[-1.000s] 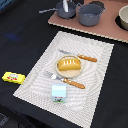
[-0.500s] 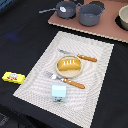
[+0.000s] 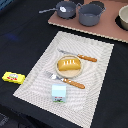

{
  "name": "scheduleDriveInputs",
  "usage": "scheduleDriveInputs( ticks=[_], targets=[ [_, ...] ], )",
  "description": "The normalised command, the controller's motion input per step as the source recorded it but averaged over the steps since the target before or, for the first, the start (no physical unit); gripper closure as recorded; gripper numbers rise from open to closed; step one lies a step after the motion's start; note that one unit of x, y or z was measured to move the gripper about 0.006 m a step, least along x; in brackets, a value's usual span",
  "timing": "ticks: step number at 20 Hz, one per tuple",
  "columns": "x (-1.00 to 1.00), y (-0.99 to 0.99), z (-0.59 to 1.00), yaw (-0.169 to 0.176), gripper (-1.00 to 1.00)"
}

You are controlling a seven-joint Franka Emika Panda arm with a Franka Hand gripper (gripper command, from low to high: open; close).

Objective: Interact with the objects in diverse but meaningful ways.

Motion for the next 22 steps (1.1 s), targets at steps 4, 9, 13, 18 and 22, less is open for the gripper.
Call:
scheduleDriveInputs(
  ticks=[4, 9, 13, 18, 22],
  targets=[
    [0.22, -0.97, 0.00, 0.000, -1.00],
    [0.22, -0.98, 0.00, 0.000, -1.00],
    [0.24, -0.97, 0.00, 0.000, -1.00],
    [0.22, -0.97, 0.00, 0.000, -1.00],
    [0.22, -0.98, 0.00, 0.000, -1.00]
  ],
)
